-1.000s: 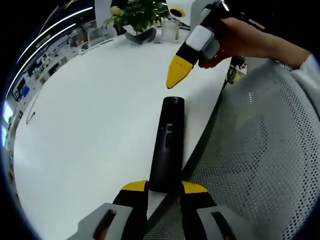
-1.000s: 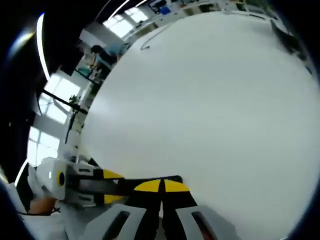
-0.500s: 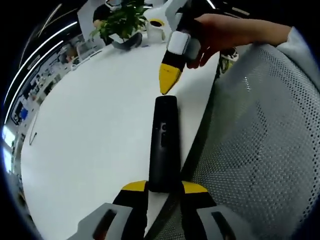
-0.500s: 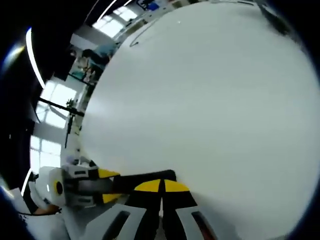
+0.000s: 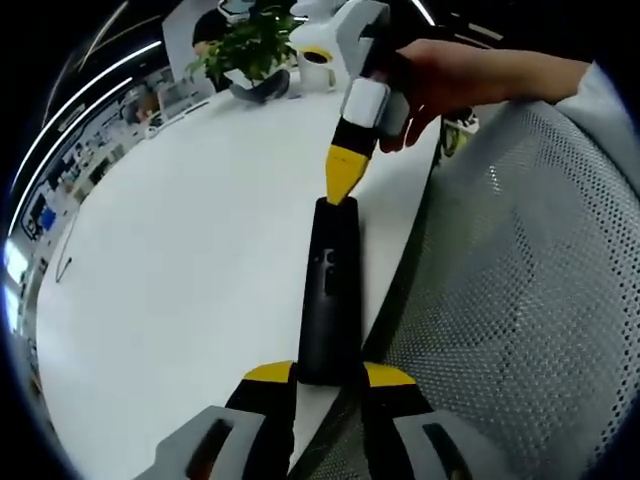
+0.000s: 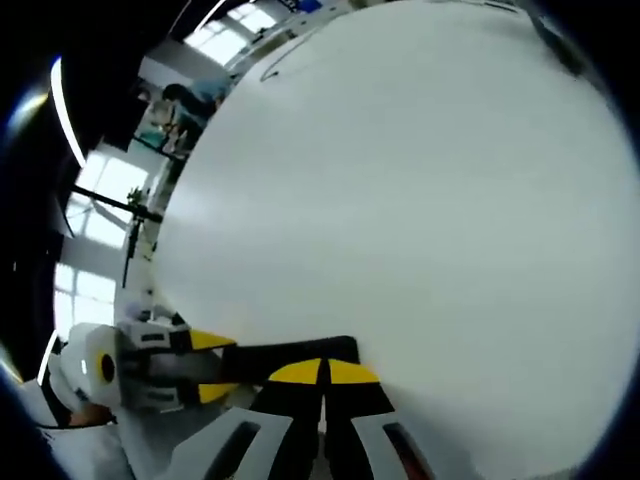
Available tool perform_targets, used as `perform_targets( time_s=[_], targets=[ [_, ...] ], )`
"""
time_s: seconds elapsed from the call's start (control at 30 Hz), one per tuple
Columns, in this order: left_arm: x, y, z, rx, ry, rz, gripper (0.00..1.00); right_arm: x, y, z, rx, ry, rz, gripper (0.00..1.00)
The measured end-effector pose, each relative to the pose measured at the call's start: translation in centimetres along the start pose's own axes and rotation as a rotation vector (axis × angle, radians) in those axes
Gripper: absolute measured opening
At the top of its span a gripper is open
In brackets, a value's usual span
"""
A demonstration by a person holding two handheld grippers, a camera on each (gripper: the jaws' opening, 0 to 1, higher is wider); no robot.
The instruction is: Press the specified remote control buttons in sequence, fully releasing each button before pressing the next.
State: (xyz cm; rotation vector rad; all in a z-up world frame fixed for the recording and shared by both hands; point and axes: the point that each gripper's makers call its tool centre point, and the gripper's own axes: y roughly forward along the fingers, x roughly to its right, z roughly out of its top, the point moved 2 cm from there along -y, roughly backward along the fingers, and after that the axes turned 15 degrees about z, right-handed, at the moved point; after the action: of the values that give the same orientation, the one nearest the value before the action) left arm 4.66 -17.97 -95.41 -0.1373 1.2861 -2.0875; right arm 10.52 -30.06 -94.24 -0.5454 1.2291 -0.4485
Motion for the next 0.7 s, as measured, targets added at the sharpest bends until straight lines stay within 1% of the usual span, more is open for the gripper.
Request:
perform_targets(
  time_s=[0.07, 0.13, 0.17, 0.23, 0.4, 0.47, 0.6, 0.67, 0.7],
  targets=[
    [-0.07, 0.06, 0.03, -0.001, -0.008, -0.002, 0.24, 0.22, -0.24, 0.34, 0.019, 0.004, 0.001, 0.00],
    [-0.10, 0.10, 0.08, 0.000, -0.010, -0.002, 0.24, 0.48, -0.15, 0.19, 0.009, 0.027, 0.008, 0.00],
    [-0.12, 0.12, 0.09, 0.001, -0.010, -0.002, 0.24, 0.45, -0.24, 0.28, 0.018, 0.043, 0.013, 0.00],
    [-0.22, 0.17, 0.16, 0.002, -0.020, -0.004, 0.24, 0.48, -0.15, 0.31, 0.021, 0.049, 0.015, 0.00],
    [-0.64, 0.35, 0.47, 0.004, -0.085, -0.016, 0.25, 0.38, -0.07, 0.32, 0.029, 0.035, 0.004, 0.00],
    [-0.75, 0.40, 0.47, 0.005, -0.099, -0.018, 0.25, 0.35, -0.10, 0.35, 0.032, 0.034, 0.003, 0.00],
    [-0.66, 0.46, 0.52, 0.017, -0.083, -0.003, 0.25, 0.58, -0.06, 0.46, 0.041, 0.062, 0.006, 0.00],
    [-0.67, 0.55, 0.51, 0.025, -0.066, 0.001, 0.25, 0.45, -0.01, 0.45, 0.039, 0.056, -0.004, 0.00],
    [-0.71, 0.55, 0.53, 0.025, -0.074, 0.001, 0.25, 0.41, 0.00, 0.46, 0.037, 0.034, -0.016, 0.00]
  ],
)
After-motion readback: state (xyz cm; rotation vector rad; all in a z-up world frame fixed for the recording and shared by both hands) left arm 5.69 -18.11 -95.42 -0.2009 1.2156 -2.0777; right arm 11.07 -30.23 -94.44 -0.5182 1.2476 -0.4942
